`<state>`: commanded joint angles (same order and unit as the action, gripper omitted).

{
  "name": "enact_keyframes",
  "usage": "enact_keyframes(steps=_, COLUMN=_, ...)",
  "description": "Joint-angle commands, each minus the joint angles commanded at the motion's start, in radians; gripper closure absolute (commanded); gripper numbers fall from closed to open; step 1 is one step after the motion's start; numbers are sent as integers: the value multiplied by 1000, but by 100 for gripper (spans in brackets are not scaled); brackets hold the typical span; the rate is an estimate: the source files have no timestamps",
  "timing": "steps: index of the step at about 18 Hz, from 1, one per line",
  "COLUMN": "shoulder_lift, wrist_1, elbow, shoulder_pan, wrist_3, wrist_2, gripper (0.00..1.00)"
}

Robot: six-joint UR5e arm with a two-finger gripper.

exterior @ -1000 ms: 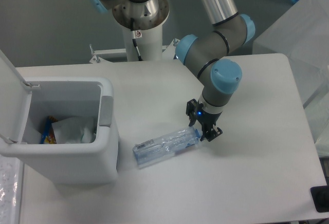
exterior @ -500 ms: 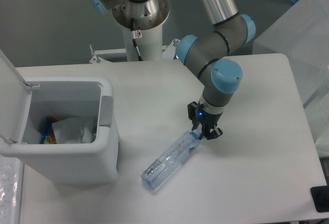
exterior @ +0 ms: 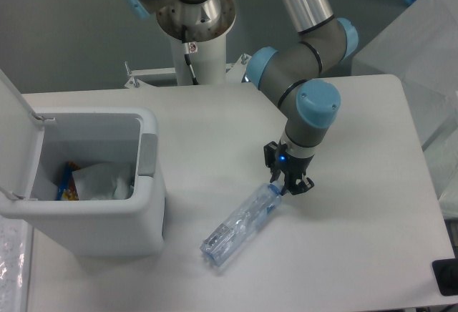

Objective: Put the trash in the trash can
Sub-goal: 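Lift the bottle by its cap and swing it over the bin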

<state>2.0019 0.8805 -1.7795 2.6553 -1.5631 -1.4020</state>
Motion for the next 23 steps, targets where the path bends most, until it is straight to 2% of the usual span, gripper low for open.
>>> enact_keyframes(steps=4, shoulder_lift=-26, wrist_1=15, elbow=26, shoulder_pan=23, wrist_3=-8, wrist_2=-5, gripper=83)
enact_keyframes(steps=6, shoulder_lift=-49, wrist_1=32, elbow=64, shoulder_pan=18, wrist_3=-15, wrist_2=-18, gripper=82)
enact_keyframes(steps=7, shoulder_lift=-60, wrist_1=60, elbow=87, shoulder_pan=20, wrist_3=-15, wrist_2=-20, gripper=82)
enact_keyframes(steps=9, shoulder_lift=-63, wrist_1=167, elbow=156, shoulder_pan=25, wrist_3=-15, wrist_2=-25, gripper=77)
enact_keyframes(steps=13, shoulder_lift=-64, wrist_1=518, elbow=372, shoulder_pan=17, wrist_3=-15, wrist_2=-29, gripper=77)
enact_keyframes(steps=15, shoulder_lift=-66, wrist_1=648, elbow=452, shoulder_pan=18, wrist_3=-15, wrist_2=-29, gripper=77)
enact_keyframes(steps=17, shoulder_lift=-77, wrist_1=719, elbow=485, shoulder_pan=22, wrist_3=-15, wrist_2=-38, gripper=77)
enact_keyframes(steps=20, shoulder_lift=-133, wrist_1=750, elbow=486, shoulder_pan=25, wrist_3=-14, wrist_2=-45, gripper=77)
enact_keyframes(steps=23, shoulder_lift=-161, wrist_1=773, elbow=500, shoulder_pan=23, wrist_3=-3, wrist_2=-44, gripper=77)
